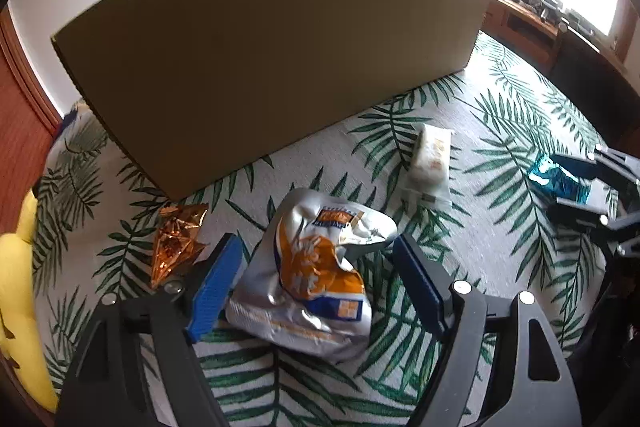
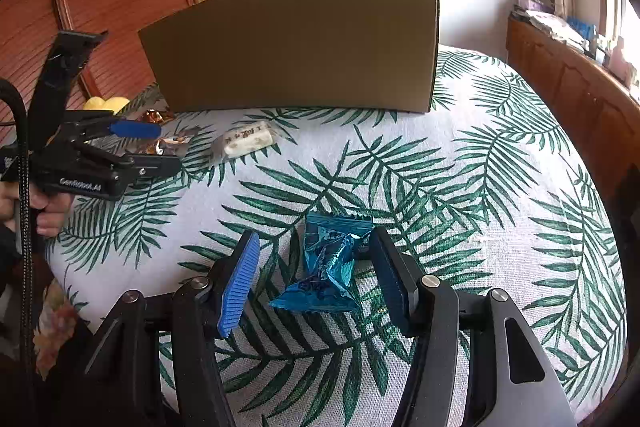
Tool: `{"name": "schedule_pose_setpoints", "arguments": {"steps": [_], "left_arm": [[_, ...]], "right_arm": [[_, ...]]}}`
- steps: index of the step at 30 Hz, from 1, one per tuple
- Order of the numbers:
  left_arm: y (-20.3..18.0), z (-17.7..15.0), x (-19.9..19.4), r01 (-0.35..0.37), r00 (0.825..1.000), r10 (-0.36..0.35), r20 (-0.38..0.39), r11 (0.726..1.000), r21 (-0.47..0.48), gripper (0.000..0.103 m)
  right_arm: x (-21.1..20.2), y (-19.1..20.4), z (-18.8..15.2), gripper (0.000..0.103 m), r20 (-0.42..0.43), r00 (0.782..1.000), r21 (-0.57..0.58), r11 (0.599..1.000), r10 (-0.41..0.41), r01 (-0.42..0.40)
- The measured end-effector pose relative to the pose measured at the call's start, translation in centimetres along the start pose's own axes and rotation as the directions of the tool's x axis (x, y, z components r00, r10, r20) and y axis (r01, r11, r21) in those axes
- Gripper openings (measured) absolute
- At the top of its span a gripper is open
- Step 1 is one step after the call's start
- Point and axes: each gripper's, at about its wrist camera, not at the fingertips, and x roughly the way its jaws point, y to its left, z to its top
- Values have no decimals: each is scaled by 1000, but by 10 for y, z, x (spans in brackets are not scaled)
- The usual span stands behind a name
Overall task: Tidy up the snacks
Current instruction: 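Grasp the blue foil candy with the right tool while the left tool grasps the orange-labelled silver packet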
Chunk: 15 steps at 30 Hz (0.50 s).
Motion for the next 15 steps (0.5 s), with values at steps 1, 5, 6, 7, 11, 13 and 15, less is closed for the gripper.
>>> {"name": "schedule_pose_setpoints", "arguments": {"steps": [1,5,6,7,11,13,15], "left_arm": [[2,1,1,8,1000,-8,-2,1000,-13,79],[3,1,2,-4,1000,4,9,1000,-30,79],[3,1,2,-4,1000,4,12,999,-34,79],[3,0,2,-3,1000,3,15,999,-36,78],[2,-2,0,-11,1000,12,25,999,-49,66],[0,-3,-1,-16,1000,17,23,999,-47,64],[-4,-3,-3,-20,999,21,26,999,-43,54]], "right_arm": [[0,0,0,58,2,1000,0,1000,2,-2],[-1,0,-3,58,12,1000,-8,1000,0,0],[-1,1,-3,58,16,1000,-13,1000,-3,3],[-1,1,-4,58,18,1000,-17,1000,-6,6],[-1,4,-7,58,26,1000,-33,999,-18,19],[-1,4,-8,58,29,999,-36,999,-20,21],[-1,4,-8,58,30,999,-31,999,-16,17]]}}
